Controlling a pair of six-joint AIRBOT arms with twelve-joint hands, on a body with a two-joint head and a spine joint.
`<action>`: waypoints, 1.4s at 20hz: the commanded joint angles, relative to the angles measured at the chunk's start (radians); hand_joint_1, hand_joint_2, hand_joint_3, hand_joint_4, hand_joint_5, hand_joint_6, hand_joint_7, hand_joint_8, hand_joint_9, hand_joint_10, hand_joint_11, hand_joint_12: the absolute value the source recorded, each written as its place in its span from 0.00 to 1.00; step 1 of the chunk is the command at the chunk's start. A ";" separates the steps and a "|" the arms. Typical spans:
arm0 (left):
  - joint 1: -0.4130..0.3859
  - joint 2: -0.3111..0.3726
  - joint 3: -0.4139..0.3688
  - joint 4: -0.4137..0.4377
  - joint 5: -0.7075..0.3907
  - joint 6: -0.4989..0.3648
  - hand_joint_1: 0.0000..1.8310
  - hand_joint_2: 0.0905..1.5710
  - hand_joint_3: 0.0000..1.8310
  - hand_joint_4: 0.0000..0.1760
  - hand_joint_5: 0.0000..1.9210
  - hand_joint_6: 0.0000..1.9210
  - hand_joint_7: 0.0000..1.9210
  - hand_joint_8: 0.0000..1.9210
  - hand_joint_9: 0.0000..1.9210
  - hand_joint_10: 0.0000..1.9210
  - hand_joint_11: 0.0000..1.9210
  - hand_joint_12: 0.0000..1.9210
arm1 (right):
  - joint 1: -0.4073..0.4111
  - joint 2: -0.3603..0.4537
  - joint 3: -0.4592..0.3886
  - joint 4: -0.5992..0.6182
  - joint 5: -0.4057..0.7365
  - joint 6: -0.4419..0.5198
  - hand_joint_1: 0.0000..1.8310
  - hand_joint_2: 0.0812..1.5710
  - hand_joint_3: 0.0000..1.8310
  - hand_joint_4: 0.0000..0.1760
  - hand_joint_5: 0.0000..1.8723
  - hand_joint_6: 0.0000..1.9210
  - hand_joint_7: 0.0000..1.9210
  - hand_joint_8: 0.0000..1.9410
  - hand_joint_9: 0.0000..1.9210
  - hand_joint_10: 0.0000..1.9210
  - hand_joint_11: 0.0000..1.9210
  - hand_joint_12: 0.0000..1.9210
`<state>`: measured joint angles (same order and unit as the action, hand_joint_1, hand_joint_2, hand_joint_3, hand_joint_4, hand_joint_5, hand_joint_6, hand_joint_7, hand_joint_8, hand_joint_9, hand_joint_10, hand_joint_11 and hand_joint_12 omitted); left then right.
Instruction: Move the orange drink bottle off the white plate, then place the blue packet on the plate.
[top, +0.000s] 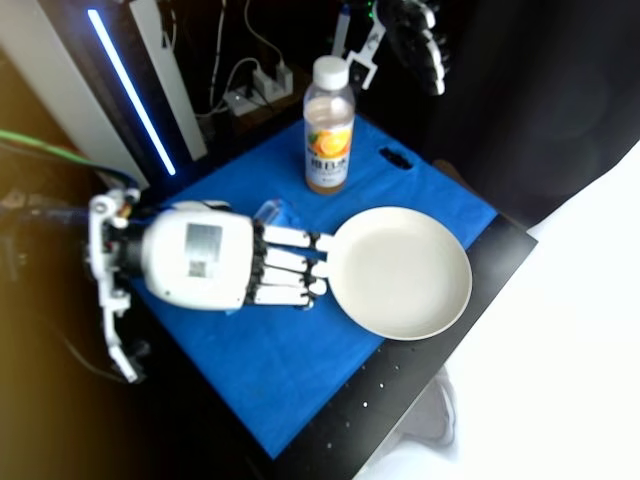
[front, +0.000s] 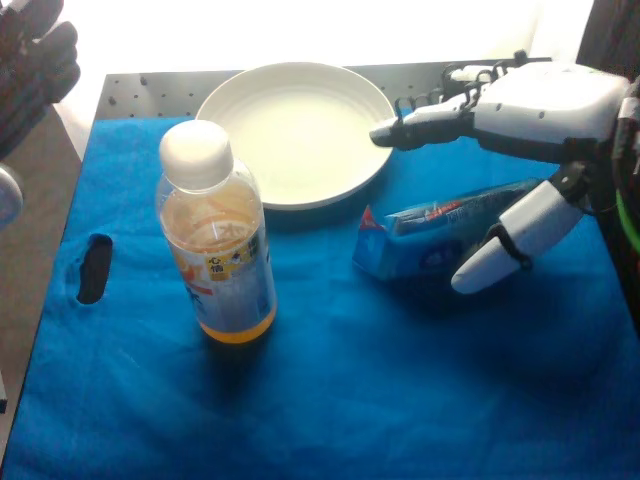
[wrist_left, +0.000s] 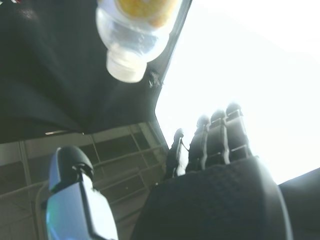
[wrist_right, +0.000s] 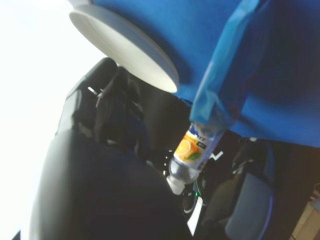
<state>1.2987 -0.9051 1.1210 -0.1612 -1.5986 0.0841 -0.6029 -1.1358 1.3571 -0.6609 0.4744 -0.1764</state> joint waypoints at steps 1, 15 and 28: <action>-0.004 0.007 0.005 -0.025 -0.123 -0.005 0.20 0.49 0.00 1.00 0.00 0.00 0.00 0.00 0.00 0.00 0.00 0.00 | 0.006 -0.001 0.005 0.034 0.073 0.006 0.43 0.36 0.00 0.00 0.17 0.00 0.26 0.01 0.26 0.04 0.01 0.70; 0.002 0.006 0.008 -0.041 -0.132 -0.004 0.16 0.51 0.01 1.00 0.00 0.00 0.00 0.00 0.00 0.00 0.00 0.00 | -0.004 -0.011 0.017 0.037 0.068 0.006 0.76 0.64 0.00 0.00 0.56 0.45 0.62 0.27 0.57 0.48 0.47 0.43; 0.014 0.005 0.005 -0.049 -0.132 -0.003 0.15 0.52 0.00 1.00 0.00 0.00 0.00 0.00 0.00 0.00 0.00 0.00 | 0.172 -0.007 0.008 -0.034 0.093 0.006 0.65 0.65 0.00 0.00 0.61 0.35 0.52 0.77 0.50 0.97 0.51 1.00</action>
<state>1.3170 -0.9051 1.1236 -0.1879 -1.6112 0.0841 -0.4416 -1.1427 1.3640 -0.7338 0.4801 -0.1745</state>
